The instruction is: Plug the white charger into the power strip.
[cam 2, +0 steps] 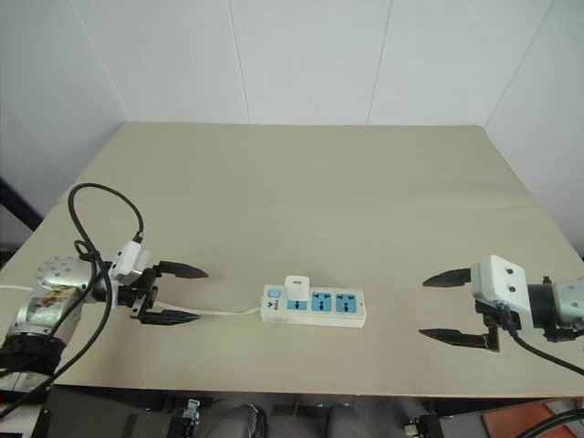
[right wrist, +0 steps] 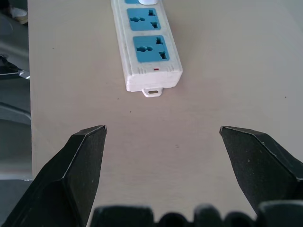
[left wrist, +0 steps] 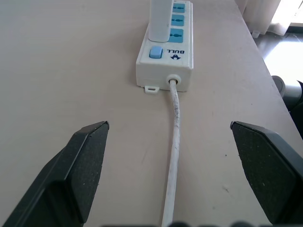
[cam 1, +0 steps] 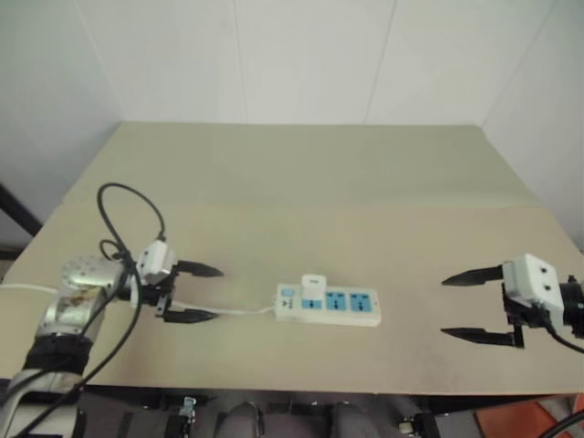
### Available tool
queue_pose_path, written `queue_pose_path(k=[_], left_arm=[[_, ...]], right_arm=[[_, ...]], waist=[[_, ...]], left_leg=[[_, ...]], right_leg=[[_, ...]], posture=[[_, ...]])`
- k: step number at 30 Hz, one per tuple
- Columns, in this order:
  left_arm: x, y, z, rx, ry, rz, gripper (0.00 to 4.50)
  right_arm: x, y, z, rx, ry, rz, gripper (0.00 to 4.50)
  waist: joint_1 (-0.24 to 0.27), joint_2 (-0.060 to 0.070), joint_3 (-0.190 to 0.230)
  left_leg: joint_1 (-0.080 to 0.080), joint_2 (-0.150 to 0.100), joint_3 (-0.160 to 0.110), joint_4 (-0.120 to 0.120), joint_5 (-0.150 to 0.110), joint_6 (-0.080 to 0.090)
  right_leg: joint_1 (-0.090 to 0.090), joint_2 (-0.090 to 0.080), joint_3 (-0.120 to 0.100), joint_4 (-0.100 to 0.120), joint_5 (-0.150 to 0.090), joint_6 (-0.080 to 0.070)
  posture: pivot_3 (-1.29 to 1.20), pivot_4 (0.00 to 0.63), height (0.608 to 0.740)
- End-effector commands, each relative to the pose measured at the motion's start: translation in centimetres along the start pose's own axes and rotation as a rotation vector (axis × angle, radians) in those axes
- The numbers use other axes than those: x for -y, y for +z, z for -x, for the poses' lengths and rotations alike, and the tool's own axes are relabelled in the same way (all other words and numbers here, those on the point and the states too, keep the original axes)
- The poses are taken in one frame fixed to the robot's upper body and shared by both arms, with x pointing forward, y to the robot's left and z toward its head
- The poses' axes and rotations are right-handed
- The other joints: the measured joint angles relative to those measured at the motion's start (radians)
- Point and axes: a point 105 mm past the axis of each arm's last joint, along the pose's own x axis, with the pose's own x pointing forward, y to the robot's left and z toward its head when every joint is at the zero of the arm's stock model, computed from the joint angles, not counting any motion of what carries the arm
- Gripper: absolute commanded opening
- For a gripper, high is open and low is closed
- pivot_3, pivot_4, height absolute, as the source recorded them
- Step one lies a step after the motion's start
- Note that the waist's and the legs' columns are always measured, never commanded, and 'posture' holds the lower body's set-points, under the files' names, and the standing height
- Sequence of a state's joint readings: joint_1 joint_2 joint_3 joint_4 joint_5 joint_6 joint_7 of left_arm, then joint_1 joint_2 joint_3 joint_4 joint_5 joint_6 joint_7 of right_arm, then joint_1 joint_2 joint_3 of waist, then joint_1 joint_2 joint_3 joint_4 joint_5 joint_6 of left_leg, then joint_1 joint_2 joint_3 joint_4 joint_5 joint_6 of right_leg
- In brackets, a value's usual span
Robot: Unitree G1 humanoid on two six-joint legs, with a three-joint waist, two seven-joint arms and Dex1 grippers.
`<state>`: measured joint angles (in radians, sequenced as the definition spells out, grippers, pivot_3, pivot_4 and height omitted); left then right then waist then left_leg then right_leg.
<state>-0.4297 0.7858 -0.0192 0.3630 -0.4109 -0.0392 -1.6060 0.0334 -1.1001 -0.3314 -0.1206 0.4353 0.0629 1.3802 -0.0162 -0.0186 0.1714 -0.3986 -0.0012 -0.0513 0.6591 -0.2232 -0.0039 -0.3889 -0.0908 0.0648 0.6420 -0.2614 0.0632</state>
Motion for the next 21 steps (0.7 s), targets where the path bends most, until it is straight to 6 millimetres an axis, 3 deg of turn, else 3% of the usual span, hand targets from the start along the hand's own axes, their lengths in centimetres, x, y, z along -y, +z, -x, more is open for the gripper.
queue_pose_path(k=[1,21], left_arm=[[-0.7,1.2,-0.1,0.005,0.001,-0.041,4.48],[-1.1,1.6,-3.1,0.025,-0.007,-0.023,4.48]], right_arm=[[0.5,0.6,1.1,-0.013,-0.044,0.018,4.5],[1.5,-1.6,2.5,-0.097,-0.128,-0.028,4.5]], waist=[[0.001,-0.001,0.0],[0.0,-0.001,0.0]], left_leg=[[0.0,0.0,0.0,0.0,0.0,0.0],[0.0,0.0,0.0,0.0,0.0,0.0]], right_leg=[[0.0,0.0,0.0,0.0,0.0,0.0],[0.0,0.0,0.0,0.0,0.0,0.0]], posture=[[0.0,0.15,0.74],[0.0,0.15,0.74]])
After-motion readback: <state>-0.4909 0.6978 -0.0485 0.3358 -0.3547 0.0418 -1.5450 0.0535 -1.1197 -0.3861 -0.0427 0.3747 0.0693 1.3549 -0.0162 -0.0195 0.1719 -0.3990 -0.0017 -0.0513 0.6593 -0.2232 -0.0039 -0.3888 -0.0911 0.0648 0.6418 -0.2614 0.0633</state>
